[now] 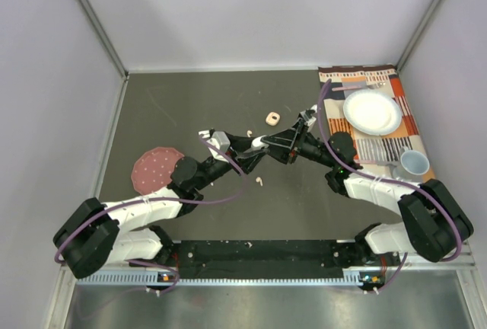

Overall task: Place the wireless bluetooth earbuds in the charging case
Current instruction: Open the charging case.

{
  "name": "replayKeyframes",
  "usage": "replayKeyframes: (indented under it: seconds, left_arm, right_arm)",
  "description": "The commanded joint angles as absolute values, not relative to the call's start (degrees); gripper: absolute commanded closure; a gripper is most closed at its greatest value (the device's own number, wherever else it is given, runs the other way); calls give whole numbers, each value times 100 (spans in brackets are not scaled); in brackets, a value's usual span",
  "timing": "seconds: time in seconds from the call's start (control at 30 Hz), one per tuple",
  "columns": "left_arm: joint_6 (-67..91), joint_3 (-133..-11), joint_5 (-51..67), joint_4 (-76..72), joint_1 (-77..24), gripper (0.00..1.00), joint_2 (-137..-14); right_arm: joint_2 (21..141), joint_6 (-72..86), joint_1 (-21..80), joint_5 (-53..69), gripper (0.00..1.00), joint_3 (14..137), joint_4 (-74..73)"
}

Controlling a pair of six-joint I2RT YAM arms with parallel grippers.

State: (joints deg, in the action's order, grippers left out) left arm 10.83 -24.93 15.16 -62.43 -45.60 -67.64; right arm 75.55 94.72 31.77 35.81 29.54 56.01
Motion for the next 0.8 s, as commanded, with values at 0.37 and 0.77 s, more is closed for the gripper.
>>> replayKeyframes:
  seconds: [0.37, 0.77]
  left_arm:
    - [1072, -2593, 1362, -6355, -4597, 50, -6759]
    - [932, -2646, 1327, -6100, -4597, 50, -6697]
  right_arm:
    - [7462, 9519, 3226, 3498, 68, 2988, 6029]
    - [7471, 9501, 3226, 3489, 68, 2997, 6020]
